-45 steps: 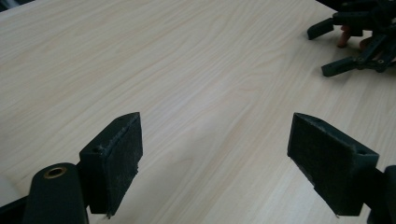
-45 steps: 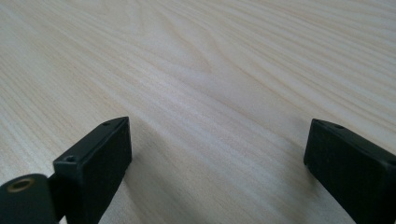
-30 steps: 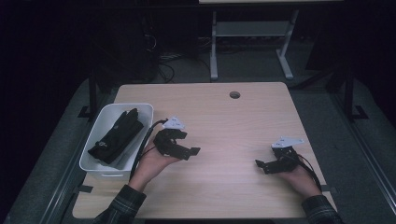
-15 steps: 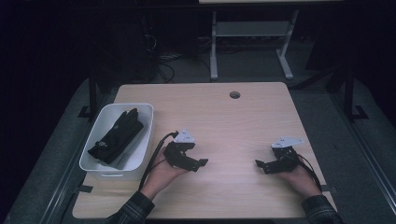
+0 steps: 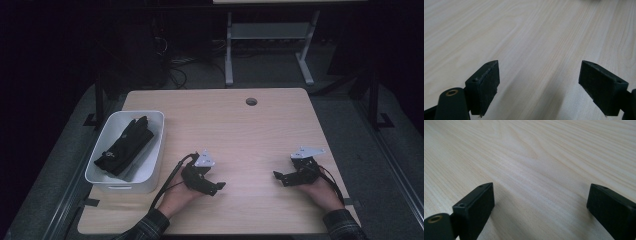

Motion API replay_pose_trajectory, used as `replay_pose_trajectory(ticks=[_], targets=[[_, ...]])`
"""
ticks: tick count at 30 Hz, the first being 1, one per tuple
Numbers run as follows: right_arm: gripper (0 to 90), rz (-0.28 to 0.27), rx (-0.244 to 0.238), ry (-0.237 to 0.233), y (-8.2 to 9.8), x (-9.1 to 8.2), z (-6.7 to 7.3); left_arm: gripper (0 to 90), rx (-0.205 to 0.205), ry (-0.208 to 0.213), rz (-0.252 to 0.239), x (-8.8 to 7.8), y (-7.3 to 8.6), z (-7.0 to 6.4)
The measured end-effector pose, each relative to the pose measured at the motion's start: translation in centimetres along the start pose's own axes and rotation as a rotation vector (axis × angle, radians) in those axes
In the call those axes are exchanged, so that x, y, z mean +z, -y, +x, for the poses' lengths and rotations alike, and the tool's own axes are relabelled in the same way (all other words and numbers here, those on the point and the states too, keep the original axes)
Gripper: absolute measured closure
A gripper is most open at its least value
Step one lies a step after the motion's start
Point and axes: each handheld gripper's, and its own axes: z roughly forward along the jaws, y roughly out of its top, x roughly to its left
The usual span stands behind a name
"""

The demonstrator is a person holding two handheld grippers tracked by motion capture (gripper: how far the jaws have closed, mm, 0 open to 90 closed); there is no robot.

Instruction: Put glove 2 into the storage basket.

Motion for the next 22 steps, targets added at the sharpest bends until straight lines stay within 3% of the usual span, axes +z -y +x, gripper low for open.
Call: replay_pose_trajectory(ticks=[6,7,11,22], targets=[[7.4,0.000,-0.002,0.000,0.0,0.0,0.0,15.5,0.039,-0.020,0.034,1.3,0.9,-0.3],[7.4,0.000,-0.002,-0.001,0.0,0.0,0.0,14.2,0.061,-0.036,0.026,1.4,1.0,-0.4],[7.4,0.001,-0.002,-0.002,0.0,0.0,0.1,12.4,0.065,-0.030,-0.017,1.6,1.4,-0.4],[7.4,0.004,-0.009,-0.001,0.0,0.0,0.1,12.3,0.066,-0.031,-0.017,1.6,1.4,-0.4]])
